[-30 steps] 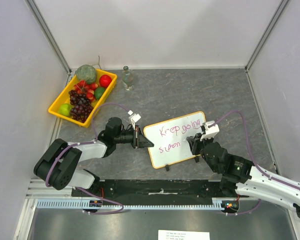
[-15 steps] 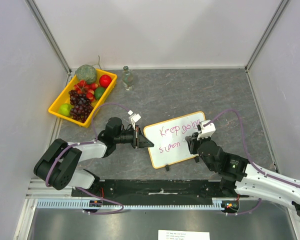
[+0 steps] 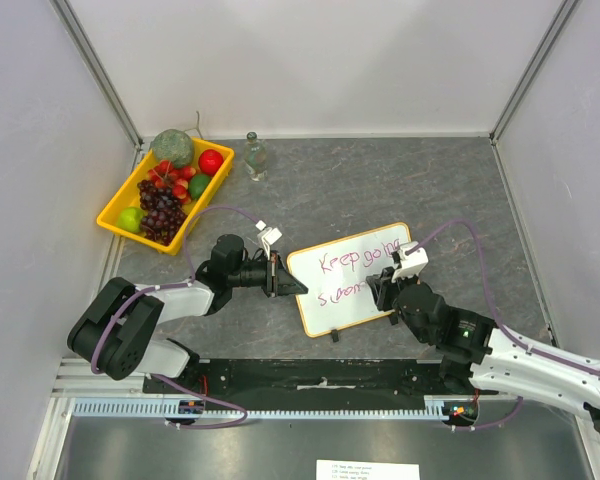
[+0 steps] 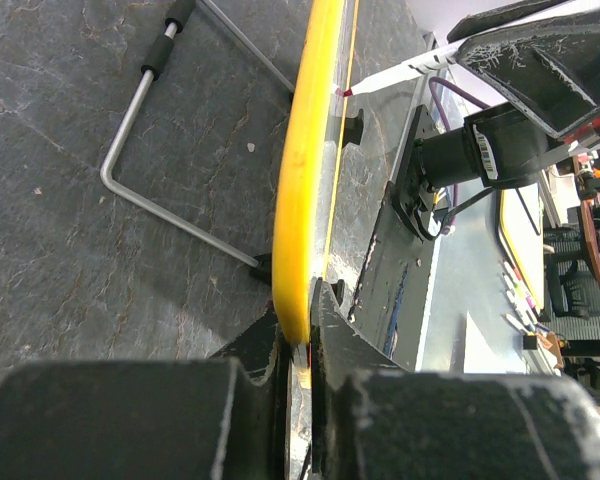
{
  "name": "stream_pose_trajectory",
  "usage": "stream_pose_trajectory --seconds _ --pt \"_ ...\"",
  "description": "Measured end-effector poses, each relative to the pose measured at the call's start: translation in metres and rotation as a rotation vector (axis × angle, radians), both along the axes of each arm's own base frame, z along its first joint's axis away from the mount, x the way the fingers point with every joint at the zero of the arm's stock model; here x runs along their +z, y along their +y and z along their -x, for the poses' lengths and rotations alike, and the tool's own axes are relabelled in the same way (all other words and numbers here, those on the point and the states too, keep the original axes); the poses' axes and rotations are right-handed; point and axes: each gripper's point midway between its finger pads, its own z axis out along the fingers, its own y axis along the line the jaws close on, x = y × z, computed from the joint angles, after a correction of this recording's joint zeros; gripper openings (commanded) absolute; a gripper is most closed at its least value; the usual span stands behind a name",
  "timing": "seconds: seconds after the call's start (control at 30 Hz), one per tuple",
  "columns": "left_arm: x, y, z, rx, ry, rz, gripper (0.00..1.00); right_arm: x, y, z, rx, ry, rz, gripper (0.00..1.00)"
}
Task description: Write a sentence on the whiteboard
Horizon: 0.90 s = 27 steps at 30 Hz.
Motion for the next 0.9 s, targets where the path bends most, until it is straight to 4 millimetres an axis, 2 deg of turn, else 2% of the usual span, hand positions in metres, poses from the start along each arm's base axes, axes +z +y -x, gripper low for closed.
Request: stream_pose_trajectory --seconds 0.9 --pt "0.0000 0.0000 0.0000 0.000 0.000 0.000 0.02 -0.0065 -0.0041 0.0039 -0.009 0.022 -0.016 0.00"
